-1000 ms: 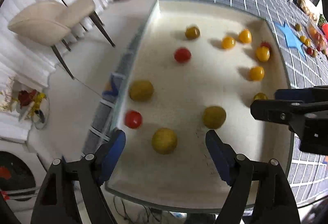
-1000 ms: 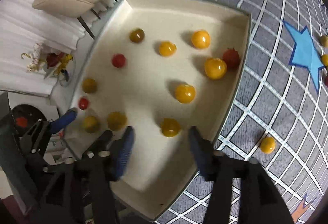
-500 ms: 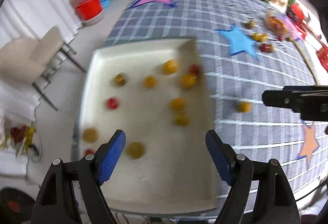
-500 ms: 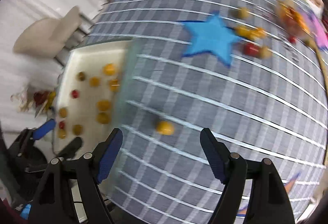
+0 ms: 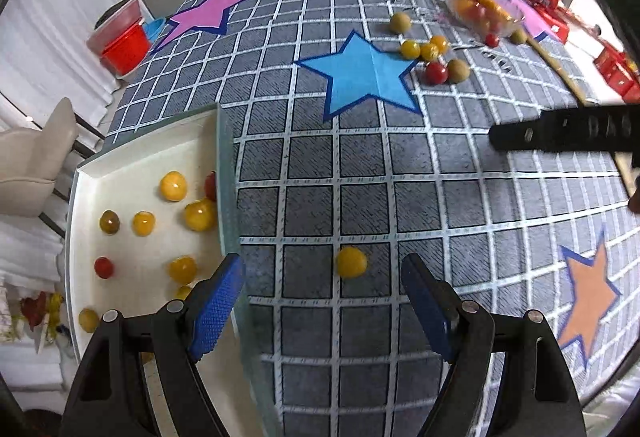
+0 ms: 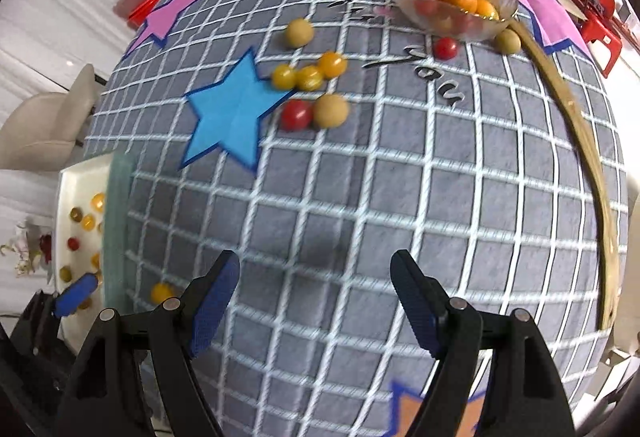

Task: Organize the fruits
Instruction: 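Grasp a yellow tomato with the left tool while the right tool grasps a yellow-brown fruit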

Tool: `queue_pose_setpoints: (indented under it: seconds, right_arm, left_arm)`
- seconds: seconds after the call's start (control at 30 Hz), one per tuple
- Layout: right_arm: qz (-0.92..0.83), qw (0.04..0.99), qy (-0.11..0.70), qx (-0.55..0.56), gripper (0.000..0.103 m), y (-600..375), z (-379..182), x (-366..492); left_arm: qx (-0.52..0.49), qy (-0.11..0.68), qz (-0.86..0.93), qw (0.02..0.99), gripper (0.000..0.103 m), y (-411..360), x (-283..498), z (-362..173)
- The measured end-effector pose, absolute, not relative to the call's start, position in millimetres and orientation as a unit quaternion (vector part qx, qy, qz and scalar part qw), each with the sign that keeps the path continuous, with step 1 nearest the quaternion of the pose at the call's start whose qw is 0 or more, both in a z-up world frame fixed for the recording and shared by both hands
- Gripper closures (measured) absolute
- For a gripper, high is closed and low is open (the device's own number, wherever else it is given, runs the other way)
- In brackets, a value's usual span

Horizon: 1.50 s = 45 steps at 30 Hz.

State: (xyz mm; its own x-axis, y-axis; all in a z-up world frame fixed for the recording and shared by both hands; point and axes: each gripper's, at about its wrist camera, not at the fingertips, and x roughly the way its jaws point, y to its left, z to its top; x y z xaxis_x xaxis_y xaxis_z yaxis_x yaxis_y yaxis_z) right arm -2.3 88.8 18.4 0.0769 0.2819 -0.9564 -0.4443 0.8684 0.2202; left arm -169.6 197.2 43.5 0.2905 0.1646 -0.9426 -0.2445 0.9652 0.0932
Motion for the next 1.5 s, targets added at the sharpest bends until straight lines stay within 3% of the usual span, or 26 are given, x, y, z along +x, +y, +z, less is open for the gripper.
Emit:
queue_pose_setpoints:
  seconds: [0.33, 0.43, 0.47, 0.6, 0.67, 0.73, 0.8, 0.9, 1.4, 1.47, 1.5]
  right_arm:
    - [0.258, 0.747, 0.607, -0.083, 0.040, 99.0, -3.9, 33.5]
    - [0.264, 0.757, 0.590, -0.095, 0.040, 108.4, -4.5, 39.0]
    - [0.267, 0.758, 0.586, -0.098, 0.040, 111.7, -4.8, 41.1]
    - [0.273, 0.764, 0.575, -0.100, 0.043, 123.5, -5.7, 51.2]
    - [0.275, 0.767, 0.571, -0.102, 0.049, 128.3, -6.1, 54.7]
    - [0.274, 0.770, 0.567, -0.106, 0.069, 130.1, -5.8, 56.8]
    - [0.276, 0.768, 0.568, -0.102, 0.075, 131.2, -6.2, 60.1]
    - [0.279, 0.764, 0.574, -0.090, 0.075, 128.7, -5.7, 60.6]
    - [0.277, 0.739, 0.614, -0.014, 0.075, 77.0, 1.9, -10.4]
    - [0.272, 0.738, 0.618, -0.009, 0.075, 73.3, 2.4, -16.0]
    - [0.272, 0.737, 0.619, -0.007, 0.075, 71.8, 3.2, -17.8]
  left_arm:
    - [-0.041, 0.589, 0.165, 0.790, 0.022, 197.8, -159.5, 12.6]
    - [-0.045, 0.589, 0.169, 0.789, 0.024, 199.2, -157.6, 9.0]
    - [-0.047, 0.589, 0.170, 0.789, 0.029, 199.6, -157.2, 8.4]
    - [-0.058, 0.584, 0.167, 0.792, 0.030, 199.3, -155.0, 7.8]
    - [-0.065, 0.583, 0.162, 0.794, 0.040, 199.4, -153.3, 7.6]
    - [-0.072, 0.583, 0.157, 0.794, 0.044, 199.1, -152.6, 7.9]
    - [-0.079, 0.582, 0.151, 0.795, 0.050, 198.9, -152.6, 8.1]
    - [-0.098, 0.582, 0.137, 0.795, 0.066, 197.6, -155.7, 9.4]
    - [-0.090, 0.586, 0.111, 0.798, 0.072, 197.7, -164.2, 10.8]
    - [-0.092, 0.586, 0.106, 0.798, 0.084, 197.6, -163.1, 11.3]
    - [-0.095, 0.587, 0.100, 0.798, 0.084, 196.3, -163.4, 12.1]
